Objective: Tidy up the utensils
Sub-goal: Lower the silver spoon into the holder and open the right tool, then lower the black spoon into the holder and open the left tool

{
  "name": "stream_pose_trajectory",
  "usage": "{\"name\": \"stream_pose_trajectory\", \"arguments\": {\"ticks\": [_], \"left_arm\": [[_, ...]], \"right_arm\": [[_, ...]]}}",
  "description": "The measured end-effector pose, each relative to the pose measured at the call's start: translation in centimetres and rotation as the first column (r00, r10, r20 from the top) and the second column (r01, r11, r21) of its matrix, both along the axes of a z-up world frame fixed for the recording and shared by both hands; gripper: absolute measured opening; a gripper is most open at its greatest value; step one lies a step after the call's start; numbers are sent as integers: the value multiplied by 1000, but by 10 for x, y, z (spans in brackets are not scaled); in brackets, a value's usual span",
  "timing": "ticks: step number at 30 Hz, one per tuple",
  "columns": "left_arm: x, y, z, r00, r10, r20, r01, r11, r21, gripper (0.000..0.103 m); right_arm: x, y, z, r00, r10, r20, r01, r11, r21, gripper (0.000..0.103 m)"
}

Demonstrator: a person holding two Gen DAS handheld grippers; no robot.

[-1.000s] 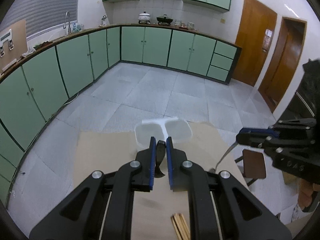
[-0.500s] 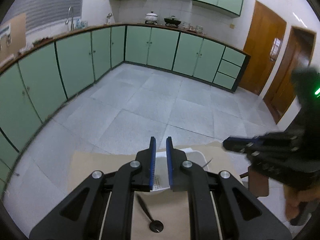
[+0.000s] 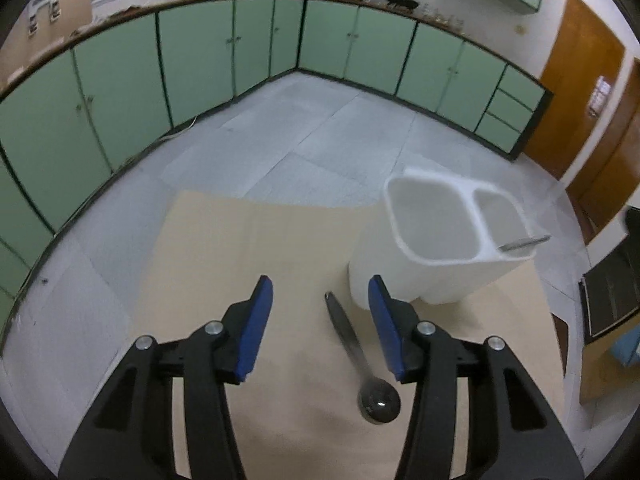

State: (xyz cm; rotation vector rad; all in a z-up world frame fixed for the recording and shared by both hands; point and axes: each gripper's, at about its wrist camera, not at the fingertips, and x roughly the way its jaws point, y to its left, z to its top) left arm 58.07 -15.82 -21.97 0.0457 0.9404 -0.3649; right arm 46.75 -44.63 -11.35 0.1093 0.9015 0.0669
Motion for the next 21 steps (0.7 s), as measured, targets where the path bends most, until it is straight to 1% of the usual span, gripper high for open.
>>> {"name": "stream_pose_trajectory", "arguments": {"ticks": [2,4,6,8,10,13,15,17,18,21], "left_arm": [[1,-8,-15,1000,6,-26,-5,1000,24,47],[2,-15,-25,999,1,-40,0,999,37,38],[5,-21,-34,999,6,-46,-3,998,55,36],[8,-27,-40,998,7,-54,-3,997,75,35],[12,-33,-54,997,12,-83,-3,994,109,33],[23,-38,-63,994,32,-105,-18,991,130,31],[29,-45,-70,990,22,-137,-2,990,141,29],[33,-52,-77,988,20,-153,7,985,173,26],[34,-54,-79,987,19,-157,10,983,183,26],[34,-57,-78,993,7,-115,18,977,214,15]], "right_arm": [[-10,1,-1,1000,-3,31,3,1000,5,9],[-14,2,-16,999,-25,48,24,1000,8,9],[-6,5,-38,999,-36,34,36,999,-5,9],[3,5,-54,999,-51,20,51,999,10,9],[14,4,-68,997,-69,28,69,998,12,9],[29,-3,-83,996,-80,30,79,996,28,9],[35,-11,-88,996,-87,28,86,995,55,9],[37,-15,-91,996,-83,29,82,995,52,9],[36,-16,-92,997,-77,28,75,996,51,9],[33,-16,-98,998,-53,26,52,998,36,9]]}}
